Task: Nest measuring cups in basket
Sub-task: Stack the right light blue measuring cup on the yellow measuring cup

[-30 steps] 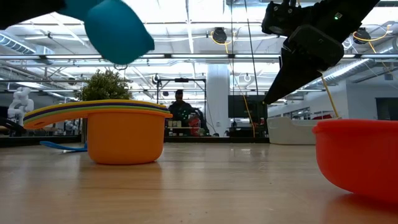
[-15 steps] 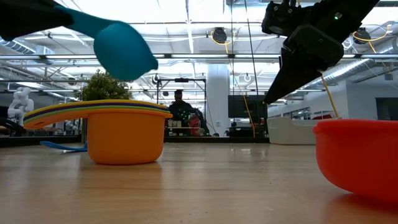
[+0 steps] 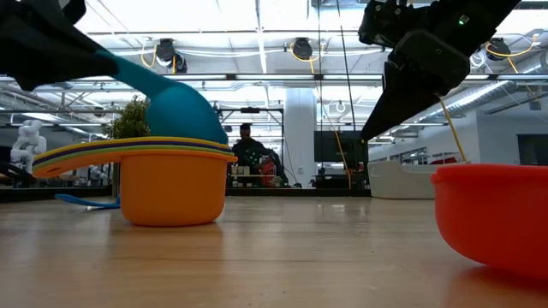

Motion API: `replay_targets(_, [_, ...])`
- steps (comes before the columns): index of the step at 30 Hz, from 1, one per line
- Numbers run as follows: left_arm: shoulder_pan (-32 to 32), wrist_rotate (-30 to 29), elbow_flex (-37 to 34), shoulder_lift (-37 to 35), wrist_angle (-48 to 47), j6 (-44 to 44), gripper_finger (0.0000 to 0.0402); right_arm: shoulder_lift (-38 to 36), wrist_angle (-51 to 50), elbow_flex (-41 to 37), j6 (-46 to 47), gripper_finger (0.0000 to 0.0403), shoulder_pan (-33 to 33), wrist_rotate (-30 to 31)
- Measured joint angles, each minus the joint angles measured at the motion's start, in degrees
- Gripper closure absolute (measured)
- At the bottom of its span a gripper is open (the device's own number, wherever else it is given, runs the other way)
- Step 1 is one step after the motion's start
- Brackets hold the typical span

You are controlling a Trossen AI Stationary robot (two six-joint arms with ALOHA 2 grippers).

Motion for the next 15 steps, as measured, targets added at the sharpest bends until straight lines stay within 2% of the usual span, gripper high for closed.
replay_targets(9, [0.48,0.05,0.00,0.70,0.97,-1.68,0.0376,0.00,-0.11,0.00,0.00,0.0190,0.00,0.02])
replay_targets(15, [-0.04,0.98,0.00,0.68,1.51,-12.18,0.0366,0.00,-0.11,0.00,-0.21,0.0190,0.00,0.02])
